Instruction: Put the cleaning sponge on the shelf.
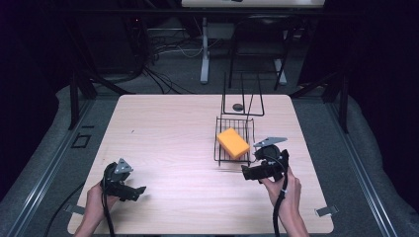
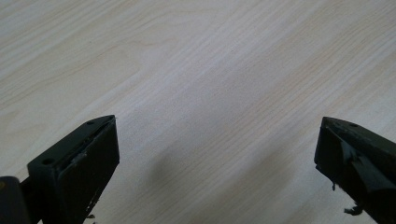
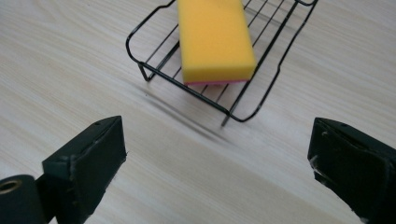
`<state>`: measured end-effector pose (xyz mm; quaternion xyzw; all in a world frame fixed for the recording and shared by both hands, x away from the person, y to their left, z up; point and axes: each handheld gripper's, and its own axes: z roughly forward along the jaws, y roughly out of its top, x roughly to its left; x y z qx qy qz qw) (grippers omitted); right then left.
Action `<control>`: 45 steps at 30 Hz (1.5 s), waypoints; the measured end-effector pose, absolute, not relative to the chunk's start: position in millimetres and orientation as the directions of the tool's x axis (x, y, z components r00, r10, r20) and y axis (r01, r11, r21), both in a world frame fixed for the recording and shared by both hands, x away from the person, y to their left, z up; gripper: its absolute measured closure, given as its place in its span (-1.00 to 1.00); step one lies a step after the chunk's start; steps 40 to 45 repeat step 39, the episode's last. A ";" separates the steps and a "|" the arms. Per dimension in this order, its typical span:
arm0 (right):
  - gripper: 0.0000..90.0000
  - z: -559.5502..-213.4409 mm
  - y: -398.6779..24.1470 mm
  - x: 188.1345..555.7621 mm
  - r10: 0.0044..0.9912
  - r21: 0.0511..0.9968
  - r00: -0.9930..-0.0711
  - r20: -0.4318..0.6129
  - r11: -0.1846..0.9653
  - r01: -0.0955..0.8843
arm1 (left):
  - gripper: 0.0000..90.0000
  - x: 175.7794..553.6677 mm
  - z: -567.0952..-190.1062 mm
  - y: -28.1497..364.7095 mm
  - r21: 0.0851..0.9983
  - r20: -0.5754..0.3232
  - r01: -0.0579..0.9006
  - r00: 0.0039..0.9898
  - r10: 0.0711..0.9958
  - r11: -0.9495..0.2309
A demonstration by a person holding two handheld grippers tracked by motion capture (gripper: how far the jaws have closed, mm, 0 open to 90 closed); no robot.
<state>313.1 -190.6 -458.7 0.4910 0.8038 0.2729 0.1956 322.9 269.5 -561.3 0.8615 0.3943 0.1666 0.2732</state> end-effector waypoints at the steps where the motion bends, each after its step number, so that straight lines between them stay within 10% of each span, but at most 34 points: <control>1: -0.91 -459.8 -197.0 307.5 0.899 0.630 -0.435 -0.046 0.364 0.686 | -1.00 323.0 -561.0 270.2 0.603 0.082 0.584 0.633 0.770 -0.544; 45: -0.89 -534.3 -290.0 251.1 0.949 0.576 -0.313 -0.019 0.267 0.773 | -1.00 323.0 -560.9 268.7 0.592 0.087 0.586 0.636 0.767 -0.553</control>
